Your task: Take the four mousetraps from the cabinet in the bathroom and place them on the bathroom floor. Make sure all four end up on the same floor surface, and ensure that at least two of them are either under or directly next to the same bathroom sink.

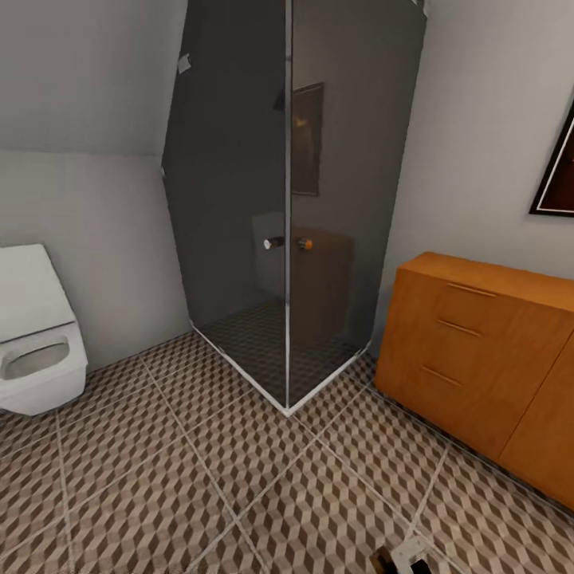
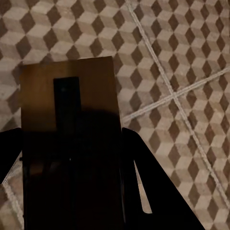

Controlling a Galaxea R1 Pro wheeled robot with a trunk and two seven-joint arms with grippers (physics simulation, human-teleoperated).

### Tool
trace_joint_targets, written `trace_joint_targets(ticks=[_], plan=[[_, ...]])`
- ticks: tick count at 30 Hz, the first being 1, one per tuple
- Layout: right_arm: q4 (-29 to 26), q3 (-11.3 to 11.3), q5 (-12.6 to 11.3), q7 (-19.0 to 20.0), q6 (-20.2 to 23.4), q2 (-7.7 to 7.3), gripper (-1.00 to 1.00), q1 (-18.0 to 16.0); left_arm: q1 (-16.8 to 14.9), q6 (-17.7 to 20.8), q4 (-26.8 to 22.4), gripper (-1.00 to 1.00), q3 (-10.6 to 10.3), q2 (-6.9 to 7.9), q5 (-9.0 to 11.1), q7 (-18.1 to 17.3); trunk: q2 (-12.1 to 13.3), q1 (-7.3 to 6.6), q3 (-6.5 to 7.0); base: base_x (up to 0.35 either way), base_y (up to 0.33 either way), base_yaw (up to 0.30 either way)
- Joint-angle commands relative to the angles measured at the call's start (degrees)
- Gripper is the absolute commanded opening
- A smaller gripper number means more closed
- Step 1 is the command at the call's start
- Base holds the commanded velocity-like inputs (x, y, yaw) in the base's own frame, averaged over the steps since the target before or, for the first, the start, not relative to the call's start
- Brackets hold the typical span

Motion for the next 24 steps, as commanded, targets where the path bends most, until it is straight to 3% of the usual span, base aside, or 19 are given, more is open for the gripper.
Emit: trace_joint_targets(ticks=[1,13,24], plan=[[0.0,0.5,-0.5,0.0,-0.1,-0.02,-1.0,0.0,-0.1,-0.4,-0.3,-1.0,-0.5,0.05,0.2,0.6,0.0,-0.01,-0.06,0.0,0.0,0.285],[0.0,0.5,-0.5,0.0,-0.1,-0.02,-1.0,0.4,-0.1,-0.4,-0.5,-1.0,-0.5,-0.01,0.2,0.6,0.0,-0.01,-0.12,0.0,0.0,0.282],[0.0,0.5,-0.5,0.0,-0.1,0.13,-1.0,0.8,-0.1,-0.4,-0.5,-1.0,-0.5,0.0,0.2,0.6,0.0,-0.01,-0.87,0.0,0.0,0.198]])
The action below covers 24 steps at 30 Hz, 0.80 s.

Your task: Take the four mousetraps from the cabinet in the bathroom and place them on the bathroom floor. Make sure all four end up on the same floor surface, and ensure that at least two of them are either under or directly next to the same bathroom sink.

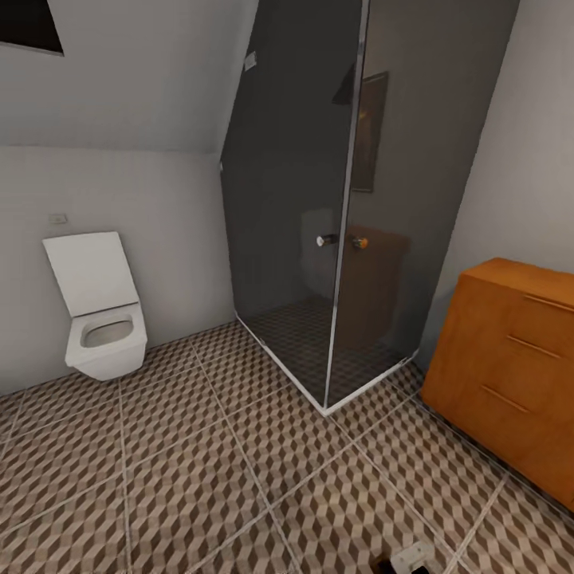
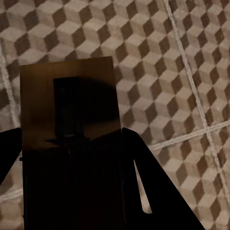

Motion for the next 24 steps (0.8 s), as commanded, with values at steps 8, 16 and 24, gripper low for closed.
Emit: trace_joint_targets(ticks=[8,16,24], plan=[[0.0,0.5,-0.5,0.0,-0.1,-0.06,-1.0,0.0,-0.1,-0.4,-0.3,-1.0,-0.5,0.04,0.2,0.6,0.0,-0.01,-0.63,0.0,0.0,0.19],[0.0,0.5,-0.5,0.0,-0.1,-0.07,-1.0,0.0,-0.1,-0.4,-0.3,-1.0,-0.5,0.07,0.2,0.6,0.0,-0.01,-1.21,0.0,0.0,0.189],[0.0,0.5,-0.5,0.0,-0.1,-0.04,-1.0,0.0,-0.1,-0.4,-0.4,-1.0,-0.5,0.05,0.2,0.6,0.0,-0.01,-1.78,0.0,0.0,0.189]])
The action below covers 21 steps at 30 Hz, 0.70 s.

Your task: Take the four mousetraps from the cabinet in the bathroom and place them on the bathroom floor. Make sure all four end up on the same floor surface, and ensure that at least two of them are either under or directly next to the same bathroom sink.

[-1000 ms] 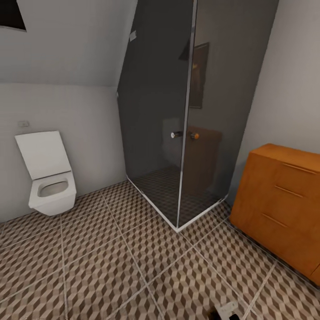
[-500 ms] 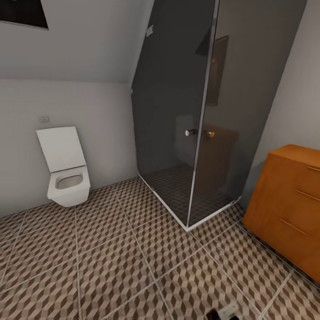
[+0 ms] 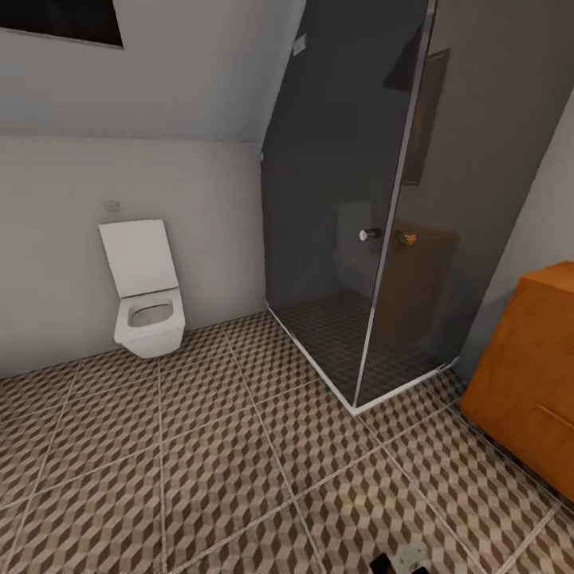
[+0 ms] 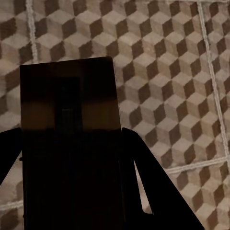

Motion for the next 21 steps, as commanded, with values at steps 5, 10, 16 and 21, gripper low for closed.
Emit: trace_joint_targets(ticks=[5,10,16,21], plan=[[0.0,0.5,-0.5,0.0,-0.1,0.0,-1.0,0.0,-0.1,-0.4,-0.3,-1.0,-0.5,0.03,0.2,0.7,0.0,-0.01,-0.42,0.0,0.0,0.187],[0.0,0.5,-0.5,0.0,-0.1,0.03,-1.0,0.0,-0.1,-0.4,-0.3,-1.0,-0.5,0.03,0.2,0.6,0.0,-0.01,-0.82,0.0,0.0,0.14],[-0.1,0.5,-0.5,0.0,-0.1,0.04,-1.0,0.0,-0.1,-0.3,-0.3,-1.0,-0.5,0.04,0.2,0.6,0.0,-0.01,-1.35,0.0,0.0,0.04],[-0.1,0.5,-0.5,0.0,-0.1,0.04,-1.0,0.0,-0.1,-0.3,-0.3,-1.0,-0.5,0.09,0.3,0.6,0.0,-0.01,-1.8,0.0,0.0,0.004]])
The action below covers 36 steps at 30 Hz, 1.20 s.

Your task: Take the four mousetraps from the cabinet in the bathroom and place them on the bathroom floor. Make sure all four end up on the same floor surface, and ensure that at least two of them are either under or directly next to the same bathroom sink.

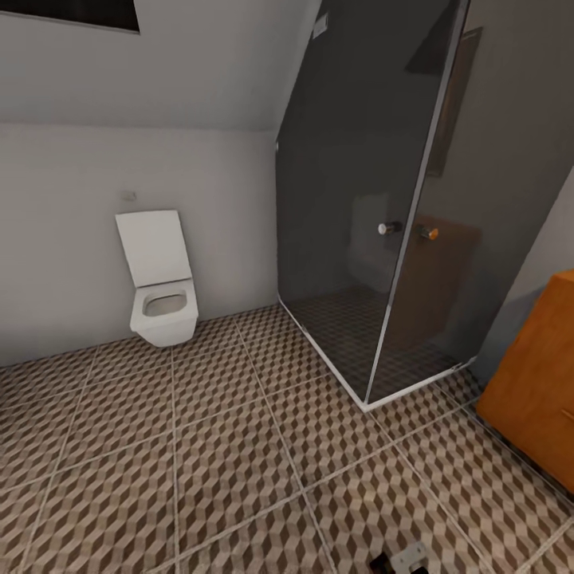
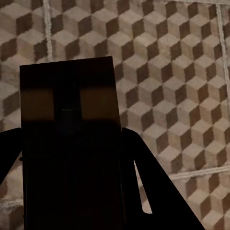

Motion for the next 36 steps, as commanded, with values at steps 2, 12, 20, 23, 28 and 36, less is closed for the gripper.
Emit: trace_joint_targets(ticks=[2,12,20,23,28,36], plan=[[0.0,0.5,-0.5,0.0,-0.1,-0.01,-1.0,0.0,-0.1,-0.4,-0.2,-1.0,-0.4,0.08,0.2,0.7,0.0,-0.01,-0.23,0.0,0.0,0.0],[-0.1,0.5,-0.5,0.0,-0.1,-0.01,-1.0,0.0,-0.1,-0.4,-0.4,-1.0,-0.4,0.01,0.2,0.8,0.0,-0.01,-1.14,0.0,0.0,0.0],[-0.1,0.5,-0.5,0.0,-0.2,-0.01,-1.0,0.0,-0.1,-0.4,-0.4,-1.0,-0.4,0.0,0.2,0.7,0.0,-0.01,-1.86,0.0,0.0,0.0],[-0.1,0.5,-0.5,0.0,-0.2,-0.01,-1.0,0.0,-0.1,-0.4,-0.4,-1.0,-0.4,0.0,0.2,0.7,0.0,-0.01,-2.13,0.0,0.0,0.0],[-0.1,0.5,-0.5,0.0,-0.2,-0.12,-1.0,0.0,-0.1,-0.4,-0.4,-1.0,-0.4,0.0,0.1,0.7,0.0,-0.01,-2.48,0.0,0.0,0.031],[-0.1,0.5,-0.5,0.0,-1.0,-0.06,-1.0,0.0,-0.1,-0.4,-0.3,-1.0,-0.4,0.0,0.2,0.7,0.0,-0.01,-2.6,0.0,0.0,0.038]])
